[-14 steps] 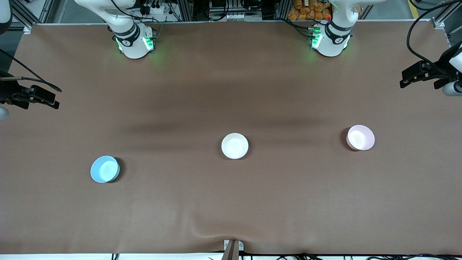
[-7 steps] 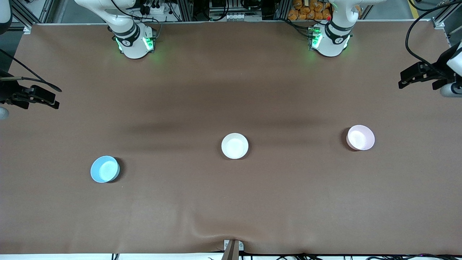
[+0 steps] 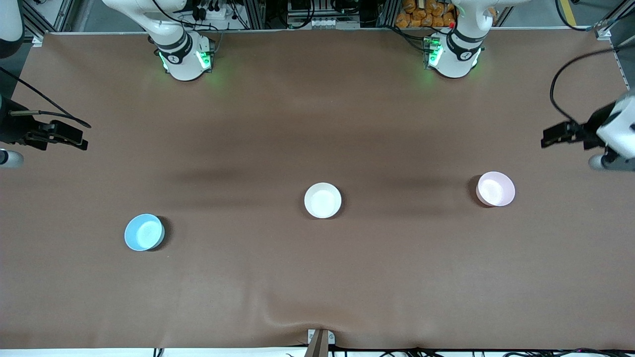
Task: Stack pink and blue bowls on white bowl
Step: 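Move the left gripper down to the pink bowl and grasp its rim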
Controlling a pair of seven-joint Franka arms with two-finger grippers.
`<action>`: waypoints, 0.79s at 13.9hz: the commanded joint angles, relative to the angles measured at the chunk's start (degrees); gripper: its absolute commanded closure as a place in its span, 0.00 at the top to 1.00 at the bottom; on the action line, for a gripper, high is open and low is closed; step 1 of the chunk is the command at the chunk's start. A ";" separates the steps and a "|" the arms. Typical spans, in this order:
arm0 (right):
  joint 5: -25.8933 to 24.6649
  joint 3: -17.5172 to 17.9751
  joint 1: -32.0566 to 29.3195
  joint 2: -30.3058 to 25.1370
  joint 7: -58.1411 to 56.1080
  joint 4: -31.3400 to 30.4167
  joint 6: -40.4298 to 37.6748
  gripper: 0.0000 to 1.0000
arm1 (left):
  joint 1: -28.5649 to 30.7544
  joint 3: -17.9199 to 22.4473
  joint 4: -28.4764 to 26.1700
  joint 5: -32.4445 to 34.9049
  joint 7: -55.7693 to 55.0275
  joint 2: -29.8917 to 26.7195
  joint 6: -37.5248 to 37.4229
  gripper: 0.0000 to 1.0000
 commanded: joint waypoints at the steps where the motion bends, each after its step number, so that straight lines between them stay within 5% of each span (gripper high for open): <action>1: -0.54 0.42 -0.53 0.18 0.51 -0.24 -0.04 1.00 | 0.66 -0.25 -7.83 0.93 1.34 -1.10 7.09 1.00; 5: -0.54 0.42 -0.53 0.26 0.51 -1.21 0.48 1.00 | 2.59 -0.25 -19.34 2.60 1.43 0.03 21.59 1.00; 11: -0.54 0.42 -0.45 0.26 0.51 -1.65 0.92 1.00 | 5.76 -0.25 -26.92 2.68 5.55 6.89 37.85 1.00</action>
